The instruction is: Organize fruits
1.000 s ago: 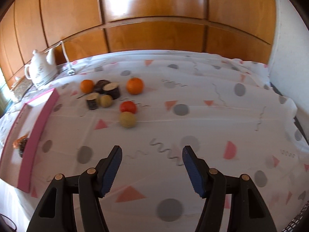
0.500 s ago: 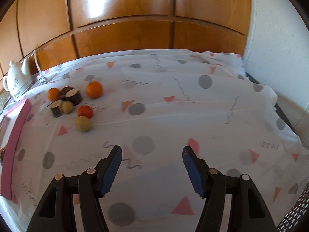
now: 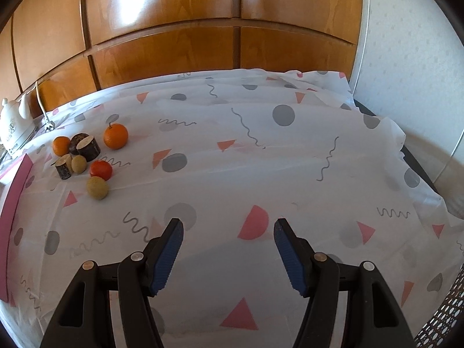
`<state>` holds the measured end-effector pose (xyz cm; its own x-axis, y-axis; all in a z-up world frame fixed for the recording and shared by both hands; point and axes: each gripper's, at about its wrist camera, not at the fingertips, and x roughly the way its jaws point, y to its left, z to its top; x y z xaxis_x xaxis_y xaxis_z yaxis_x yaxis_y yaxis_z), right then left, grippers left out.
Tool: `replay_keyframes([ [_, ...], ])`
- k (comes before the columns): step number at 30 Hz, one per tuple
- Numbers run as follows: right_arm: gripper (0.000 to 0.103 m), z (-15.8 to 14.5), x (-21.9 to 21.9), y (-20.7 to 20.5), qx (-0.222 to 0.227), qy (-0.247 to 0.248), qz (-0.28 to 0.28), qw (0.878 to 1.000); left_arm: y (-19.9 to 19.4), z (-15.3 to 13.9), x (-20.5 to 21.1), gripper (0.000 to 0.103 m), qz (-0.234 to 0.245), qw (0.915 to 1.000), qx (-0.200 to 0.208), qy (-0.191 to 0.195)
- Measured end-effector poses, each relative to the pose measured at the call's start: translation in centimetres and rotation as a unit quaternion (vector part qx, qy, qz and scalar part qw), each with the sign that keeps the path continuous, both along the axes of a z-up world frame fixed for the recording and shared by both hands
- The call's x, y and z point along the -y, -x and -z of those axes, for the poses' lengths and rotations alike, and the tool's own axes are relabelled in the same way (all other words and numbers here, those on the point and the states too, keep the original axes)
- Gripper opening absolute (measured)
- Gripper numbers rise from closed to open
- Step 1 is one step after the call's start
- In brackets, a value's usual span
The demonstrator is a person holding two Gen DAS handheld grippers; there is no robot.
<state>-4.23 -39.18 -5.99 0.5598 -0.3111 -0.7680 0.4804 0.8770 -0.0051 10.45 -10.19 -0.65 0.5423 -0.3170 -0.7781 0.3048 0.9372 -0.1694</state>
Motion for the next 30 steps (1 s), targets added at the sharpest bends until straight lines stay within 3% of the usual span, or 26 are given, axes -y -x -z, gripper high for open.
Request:
replay_keyframes([
  [6, 0.066, 0.2, 0.7, -0.1, -0.003, -0.004, 0.003, 1.000, -3.5, 1.8, 3.7, 0.018, 0.031, 0.9983, -0.044, 0.024],
  [15, 0.066, 0.7, 1.4, -0.3, -0.009, -0.009, 0.004, 1.000, -7.7, 4.5, 8.2, 0.019, 0.024, 0.9931, -0.098, 0.059],
  [19, 0.066, 1.0, 1.7, -0.3, -0.013, -0.013, 0.004, 1.000, -9.0, 5.6, 9.1, 0.034, 0.005, 0.9922, -0.107, 0.065],
  [23, 0.066, 1.3, 1.8, -0.4, -0.017, -0.020, 0.002, 1.000, -10.1, 7.4, 9.3, 0.034, -0.011, 0.9899, -0.126, 0.065],
  [30, 0.066, 1.8, 2.0, -0.4, -0.021, -0.025, 0.006, 0.999, -8.1, 7.4, 7.7, 0.033, 0.013, 0.9916, -0.106, 0.072],
])
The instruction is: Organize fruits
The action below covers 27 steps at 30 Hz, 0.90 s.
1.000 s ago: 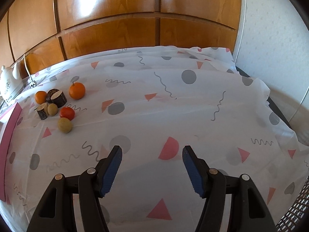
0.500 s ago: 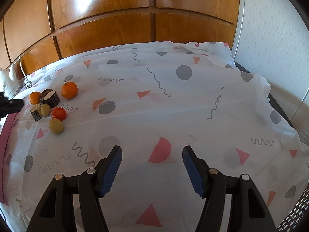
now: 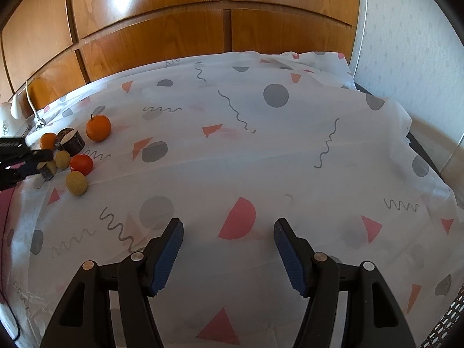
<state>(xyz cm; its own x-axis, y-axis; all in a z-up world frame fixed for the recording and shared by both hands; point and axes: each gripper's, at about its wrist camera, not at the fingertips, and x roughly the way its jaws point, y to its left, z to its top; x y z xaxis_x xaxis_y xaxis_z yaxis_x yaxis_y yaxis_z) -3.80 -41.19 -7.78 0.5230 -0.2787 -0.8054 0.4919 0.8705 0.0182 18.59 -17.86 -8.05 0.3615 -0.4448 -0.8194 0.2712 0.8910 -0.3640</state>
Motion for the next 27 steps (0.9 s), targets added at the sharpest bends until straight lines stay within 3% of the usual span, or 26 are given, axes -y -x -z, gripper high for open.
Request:
replay_keyframes([
  [5, 0.066, -0.1, 0.0, -0.1, 0.002, 0.000, 0.000, 1.000, 3.9, -1.5, -0.5, 0.032, 0.031, 0.9983, 0.040, -0.028],
  [8, 0.066, 0.0, 0.1, -0.1, 0.000, -0.004, 0.001, 1.000, 6.7, -1.8, -0.7, 0.016, 0.053, 0.9957, 0.058, -0.049],
  [9, 0.066, 0.0, 0.1, 0.0, 0.000, -0.005, 0.002, 1.000, 7.5, -1.8, -0.7, 0.015, 0.057, 0.9951, 0.061, -0.052],
  [15, 0.066, -0.3, -0.2, 0.2, 0.001, -0.010, 0.002, 1.000, 10.6, 0.0, -1.7, 0.009, 0.068, 0.9956, 0.043, -0.050],
  [19, 0.066, -0.8, -0.7, 0.5, 0.007, -0.005, -0.002, 1.000, 10.7, -0.7, -2.2, 0.010, 0.057, 0.9965, 0.045, -0.039],
  [22, 0.066, -0.9, -0.9, 0.6, 0.010, -0.007, -0.003, 1.000, 9.6, -1.5, -2.1, 0.022, 0.066, 0.9958, 0.049, -0.040],
  [24, 0.066, -1.0, -1.1, 0.6, 0.010, -0.006, -0.006, 1.000, 8.6, -1.7, -2.0, 0.049, 0.058, 0.9970, 0.040, -0.031],
  [27, 0.066, -1.1, -1.1, 0.7, 0.011, -0.004, -0.009, 1.000, 7.4, -2.1, -1.7, 0.052, 0.044, 0.9980, 0.040, -0.023],
])
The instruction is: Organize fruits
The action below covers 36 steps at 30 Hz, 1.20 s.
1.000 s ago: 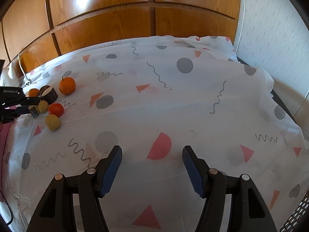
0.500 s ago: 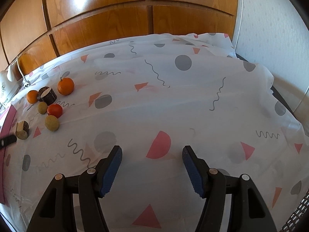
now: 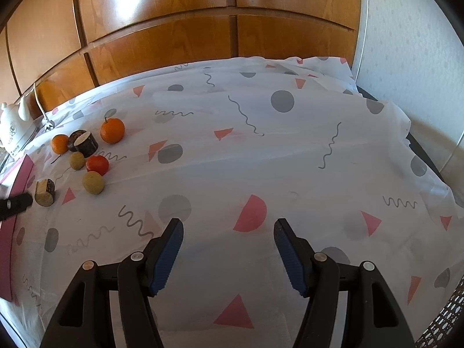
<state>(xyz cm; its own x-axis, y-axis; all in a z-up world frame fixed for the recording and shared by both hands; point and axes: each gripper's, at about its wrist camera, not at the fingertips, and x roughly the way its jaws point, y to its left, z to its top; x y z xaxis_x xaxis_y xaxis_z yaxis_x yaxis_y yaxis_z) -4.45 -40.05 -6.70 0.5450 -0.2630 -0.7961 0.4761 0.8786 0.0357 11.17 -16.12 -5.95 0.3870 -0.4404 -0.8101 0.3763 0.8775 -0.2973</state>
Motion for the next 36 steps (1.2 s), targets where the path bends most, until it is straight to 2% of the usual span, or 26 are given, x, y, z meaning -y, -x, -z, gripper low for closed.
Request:
replay_keyframes([
  [6, 0.066, 0.2, 0.2, 0.0, -0.003, -0.004, 0.000, 1.000, -2.6, 1.9, 1.8, 0.053, -0.011, 0.9992, -0.021, -0.031],
  [8, 0.066, 0.3, 0.3, 0.0, -0.004, -0.004, 0.000, 1.000, -2.6, 2.8, 2.0, 0.039, -0.015, 0.9984, -0.011, -0.054],
  [14, 0.066, 0.9, 0.6, -0.1, -0.010, -0.010, 0.005, 1.000, -0.5, 1.9, 0.6, 0.039, -0.013, 0.9993, 0.005, -0.036],
  [21, 0.066, 1.1, 0.3, -0.4, -0.012, -0.012, 0.002, 1.000, 2.5, -0.5, -1.6, 0.039, -0.008, 0.9991, 0.034, -0.024],
  [25, 0.066, 1.2, -0.4, -0.9, -0.017, -0.010, -0.011, 1.000, 3.4, -1.4, -3.8, 0.039, -0.027, 0.9993, 0.027, -0.005],
  [30, 0.066, 1.1, -0.8, -1.2, -0.020, -0.014, -0.016, 1.000, 4.2, -2.6, -6.9, 0.039, -0.056, 0.9977, 0.039, 0.007],
  [36, 0.066, 1.1, -1.7, -2.0, -0.028, -0.005, -0.033, 0.999, 4.6, -3.2, -12.3, 0.039, -0.119, 0.9919, 0.041, 0.014],
])
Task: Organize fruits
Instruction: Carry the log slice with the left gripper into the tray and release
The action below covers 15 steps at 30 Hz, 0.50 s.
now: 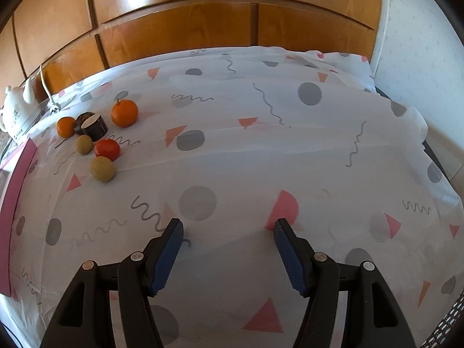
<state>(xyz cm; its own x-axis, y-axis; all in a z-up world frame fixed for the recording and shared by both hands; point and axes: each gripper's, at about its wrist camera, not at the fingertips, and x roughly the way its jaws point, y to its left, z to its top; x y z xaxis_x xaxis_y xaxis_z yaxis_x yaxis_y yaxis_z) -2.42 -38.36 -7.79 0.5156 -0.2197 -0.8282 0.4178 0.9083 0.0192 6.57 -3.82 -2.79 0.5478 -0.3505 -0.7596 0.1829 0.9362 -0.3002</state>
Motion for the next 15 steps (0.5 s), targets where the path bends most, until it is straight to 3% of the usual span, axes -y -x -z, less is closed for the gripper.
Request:
replay_keyframes([
  [7, 0.066, 0.1, -1.2, -1.7, -0.002, -0.001, -0.026, 1.000, 1.1, 0.7, -6.5, 0.039, -0.079, 0.9968, -0.006, -0.009],
  [15, 0.066, 0.5, -1.9, -2.4, -0.008, 0.005, -0.032, 0.999, 2.5, 1.0, -10.6, 0.039, -0.130, 0.9915, -0.003, -0.010],
])
